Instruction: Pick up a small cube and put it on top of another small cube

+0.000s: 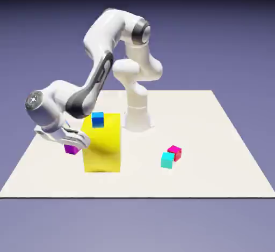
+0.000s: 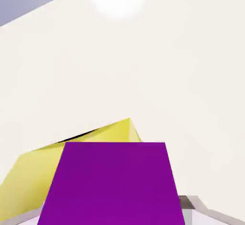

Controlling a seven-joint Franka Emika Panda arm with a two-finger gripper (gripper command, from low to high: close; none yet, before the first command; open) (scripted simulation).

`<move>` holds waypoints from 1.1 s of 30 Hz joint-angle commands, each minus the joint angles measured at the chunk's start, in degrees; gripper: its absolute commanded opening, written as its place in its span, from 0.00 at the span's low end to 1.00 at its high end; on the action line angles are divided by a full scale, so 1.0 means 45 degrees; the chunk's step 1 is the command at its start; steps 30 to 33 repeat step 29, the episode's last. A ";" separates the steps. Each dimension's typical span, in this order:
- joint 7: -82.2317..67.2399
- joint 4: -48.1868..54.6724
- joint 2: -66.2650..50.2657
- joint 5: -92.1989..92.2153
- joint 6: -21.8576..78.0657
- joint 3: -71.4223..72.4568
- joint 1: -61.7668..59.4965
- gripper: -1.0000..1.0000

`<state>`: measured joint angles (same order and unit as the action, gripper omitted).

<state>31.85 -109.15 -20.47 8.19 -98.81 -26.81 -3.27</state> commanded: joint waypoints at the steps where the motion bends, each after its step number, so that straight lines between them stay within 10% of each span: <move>1: 0.0169 -0.0151 0.0462 -0.0296 0.0191 0.0212 -0.0049 0.00; 14: 0.2138 -0.2272 0.5891 -0.2663 0.2799 0.2000 -0.0215 0.00; 21: 0.2217 -0.4616 0.6047 -0.2767 0.0605 0.1940 -0.0274 0.00; 22: 0.2217 -0.4616 0.6047 -0.2767 0.0605 0.1940 -0.0274 1.00; 33: 0.2138 -0.2272 0.5891 -0.2663 0.2799 0.2000 -0.0215 1.00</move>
